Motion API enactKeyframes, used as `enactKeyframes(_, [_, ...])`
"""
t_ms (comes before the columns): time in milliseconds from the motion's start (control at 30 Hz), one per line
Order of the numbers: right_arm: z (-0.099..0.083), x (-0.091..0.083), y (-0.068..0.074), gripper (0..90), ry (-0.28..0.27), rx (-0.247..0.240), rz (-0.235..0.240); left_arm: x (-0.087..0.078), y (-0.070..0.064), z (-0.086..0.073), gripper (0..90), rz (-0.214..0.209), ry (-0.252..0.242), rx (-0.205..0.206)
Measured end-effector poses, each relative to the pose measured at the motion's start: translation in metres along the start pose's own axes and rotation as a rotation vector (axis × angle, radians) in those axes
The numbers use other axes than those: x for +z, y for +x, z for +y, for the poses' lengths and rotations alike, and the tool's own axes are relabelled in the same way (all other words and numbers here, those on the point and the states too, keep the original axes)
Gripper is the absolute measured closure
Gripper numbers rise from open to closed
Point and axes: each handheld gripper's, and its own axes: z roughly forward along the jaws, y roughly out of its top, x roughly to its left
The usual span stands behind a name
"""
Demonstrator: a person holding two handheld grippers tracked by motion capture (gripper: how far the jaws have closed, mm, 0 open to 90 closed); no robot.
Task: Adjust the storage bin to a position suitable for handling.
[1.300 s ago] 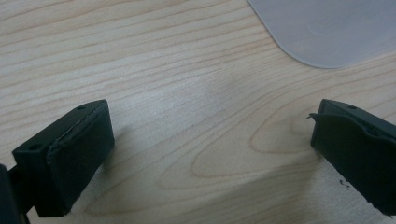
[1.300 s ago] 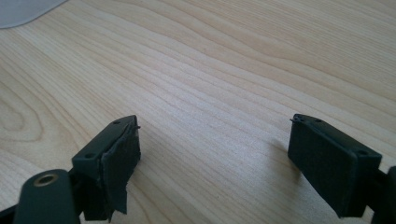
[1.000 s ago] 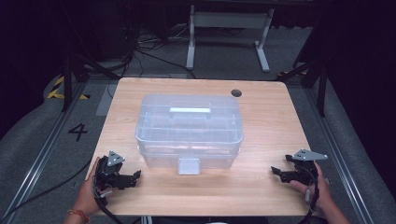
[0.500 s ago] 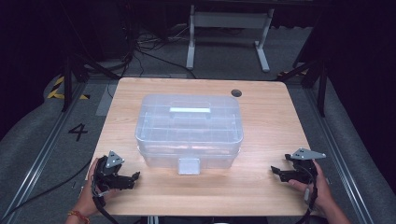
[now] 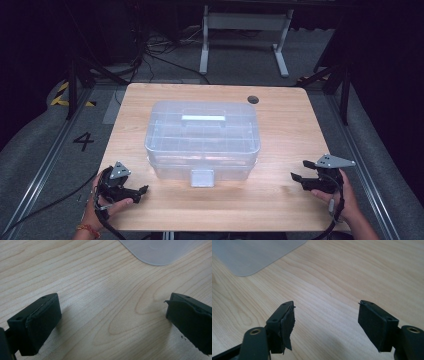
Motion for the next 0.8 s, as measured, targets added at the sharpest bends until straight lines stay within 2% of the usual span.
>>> enactKeyframes(267, [0.024, -0.004, 0.004, 32.5, -0.049, -0.049, -0.008, -0.001, -0.001, -0.001, 1.0, 0.003, 0.001, -0.005])
enactKeyframes(467, [0.049, -0.011, 0.007, 33.3, -0.125, -0.056, 0.018, -0.001, -0.001, -0.001, 1.1, 0.005, 0.000, -0.004])
enactKeyframes(667, [0.073, -0.017, 0.009, 34.2, -0.177, -0.069, 0.032, -0.002, 0.000, -0.002, 1.1, 0.004, -0.001, -0.005])
enactKeyframes(800, [0.088, -0.016, 0.014, 35.4, -0.200, -0.086, 0.061, -0.001, 0.000, -0.002, 1.0, 0.001, 0.000, -0.001])
